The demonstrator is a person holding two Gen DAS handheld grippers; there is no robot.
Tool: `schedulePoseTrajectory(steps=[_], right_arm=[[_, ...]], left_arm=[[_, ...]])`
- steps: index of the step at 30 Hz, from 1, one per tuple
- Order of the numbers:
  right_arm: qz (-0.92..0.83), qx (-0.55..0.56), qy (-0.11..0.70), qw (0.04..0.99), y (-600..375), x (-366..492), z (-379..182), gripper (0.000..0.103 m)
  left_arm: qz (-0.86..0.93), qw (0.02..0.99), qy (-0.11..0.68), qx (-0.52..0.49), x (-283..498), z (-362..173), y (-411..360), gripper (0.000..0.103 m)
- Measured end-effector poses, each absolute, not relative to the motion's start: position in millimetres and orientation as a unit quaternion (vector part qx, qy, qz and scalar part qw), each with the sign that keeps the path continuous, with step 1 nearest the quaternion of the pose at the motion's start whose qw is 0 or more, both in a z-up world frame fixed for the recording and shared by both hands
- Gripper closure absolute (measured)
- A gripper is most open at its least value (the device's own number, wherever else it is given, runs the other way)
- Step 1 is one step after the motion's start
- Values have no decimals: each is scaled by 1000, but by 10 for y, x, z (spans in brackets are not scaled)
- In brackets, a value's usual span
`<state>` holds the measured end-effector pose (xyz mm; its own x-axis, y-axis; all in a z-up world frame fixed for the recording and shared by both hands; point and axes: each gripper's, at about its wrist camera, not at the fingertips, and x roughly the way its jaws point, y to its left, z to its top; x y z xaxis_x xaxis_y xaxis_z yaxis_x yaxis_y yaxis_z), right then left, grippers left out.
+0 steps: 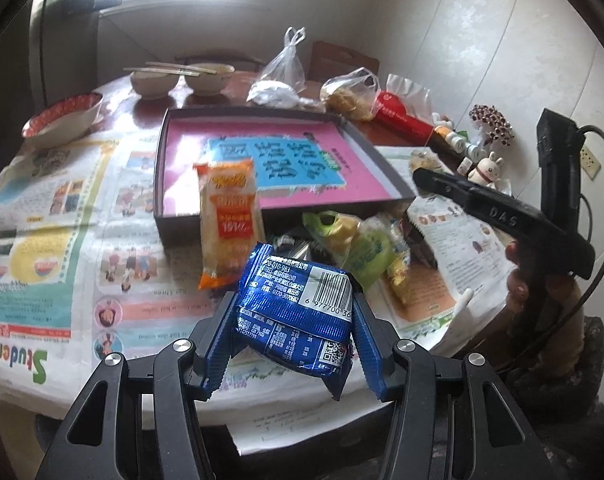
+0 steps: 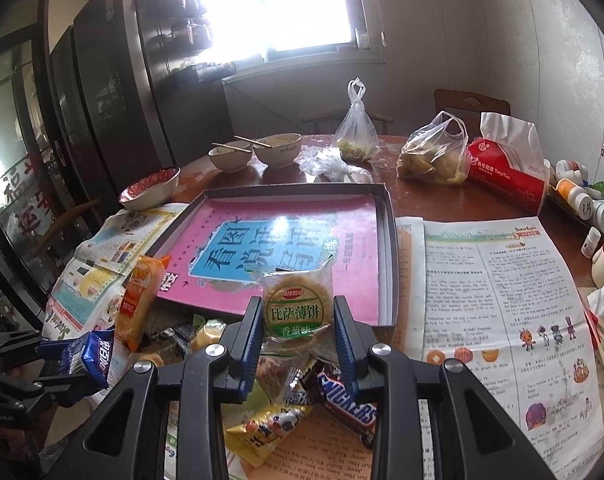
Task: Organize snacks
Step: 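Carry the blue packet with the left gripper while the right gripper carries the round cake into the tray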
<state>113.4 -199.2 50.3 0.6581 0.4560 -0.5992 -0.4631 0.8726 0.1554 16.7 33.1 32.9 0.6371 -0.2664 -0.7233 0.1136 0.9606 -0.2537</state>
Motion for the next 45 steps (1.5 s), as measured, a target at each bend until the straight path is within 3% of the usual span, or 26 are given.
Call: schedulePoseTrajectory(steps=[18,45], right_arm=[[245,1,332,911,-1895,1464,472,69],[222,-24,403,887,-1779,1938,102,69]], left_arm=[[-104,914,385,-74,1160,619,185,46],[-92,879,467,-36,2029,128,-161,46]])
